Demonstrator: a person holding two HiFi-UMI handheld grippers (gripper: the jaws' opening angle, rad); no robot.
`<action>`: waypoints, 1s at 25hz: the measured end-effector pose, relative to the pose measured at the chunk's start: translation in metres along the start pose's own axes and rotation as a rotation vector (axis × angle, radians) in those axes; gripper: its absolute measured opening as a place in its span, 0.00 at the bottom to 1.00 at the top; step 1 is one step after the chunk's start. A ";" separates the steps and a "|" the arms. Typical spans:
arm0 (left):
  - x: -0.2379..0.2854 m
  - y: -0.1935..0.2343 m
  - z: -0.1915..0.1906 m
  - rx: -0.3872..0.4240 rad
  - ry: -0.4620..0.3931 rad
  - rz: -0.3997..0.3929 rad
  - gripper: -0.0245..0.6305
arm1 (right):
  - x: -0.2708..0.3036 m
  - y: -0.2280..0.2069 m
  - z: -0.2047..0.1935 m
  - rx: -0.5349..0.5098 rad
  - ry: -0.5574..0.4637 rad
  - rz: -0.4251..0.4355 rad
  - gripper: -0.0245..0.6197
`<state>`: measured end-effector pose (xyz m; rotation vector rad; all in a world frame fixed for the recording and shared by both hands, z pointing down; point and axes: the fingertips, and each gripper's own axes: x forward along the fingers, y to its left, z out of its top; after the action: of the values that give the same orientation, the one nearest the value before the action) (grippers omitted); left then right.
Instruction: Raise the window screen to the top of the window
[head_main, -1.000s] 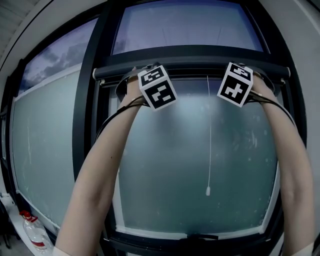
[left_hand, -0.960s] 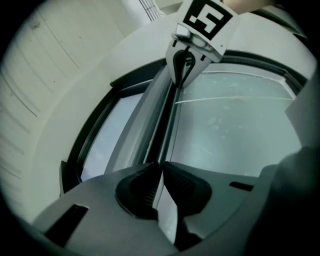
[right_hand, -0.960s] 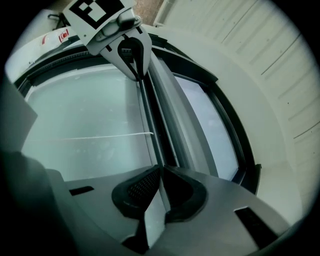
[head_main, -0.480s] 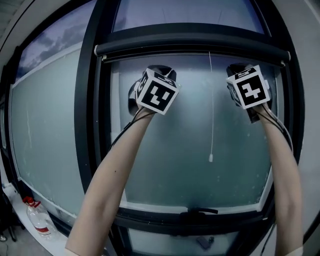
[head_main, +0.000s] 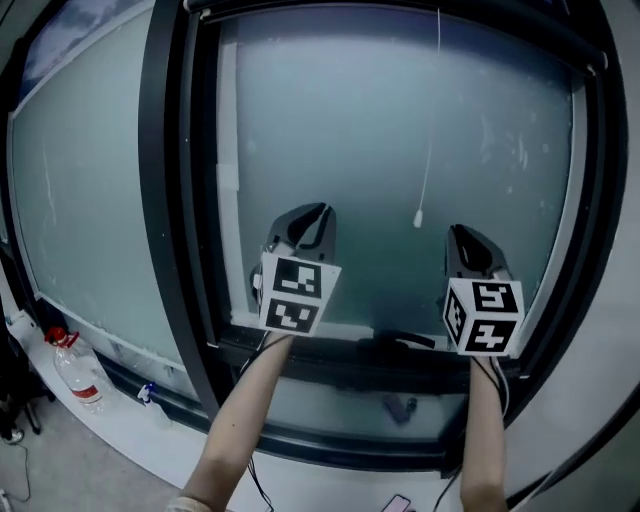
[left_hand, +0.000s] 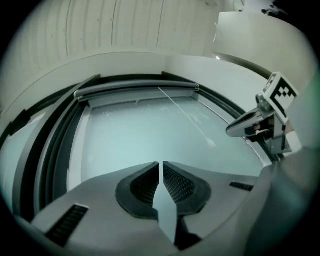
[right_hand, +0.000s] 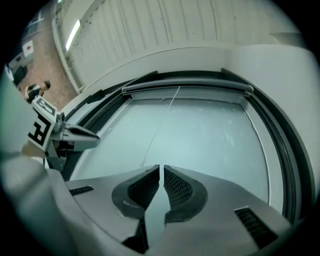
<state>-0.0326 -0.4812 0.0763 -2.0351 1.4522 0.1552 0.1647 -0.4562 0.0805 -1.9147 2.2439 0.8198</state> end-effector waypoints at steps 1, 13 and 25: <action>-0.015 -0.013 -0.029 -0.017 0.035 -0.006 0.08 | -0.020 0.013 -0.032 0.050 0.013 0.004 0.08; -0.244 -0.169 -0.220 -0.308 0.251 -0.036 0.07 | -0.231 0.139 -0.238 0.346 0.249 0.127 0.08; -0.247 -0.178 -0.220 -0.326 0.308 -0.009 0.07 | -0.234 0.128 -0.230 0.296 0.224 0.147 0.08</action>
<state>-0.0259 -0.3656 0.4338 -2.4118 1.6932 0.0808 0.1586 -0.3392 0.4128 -1.7970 2.4882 0.2714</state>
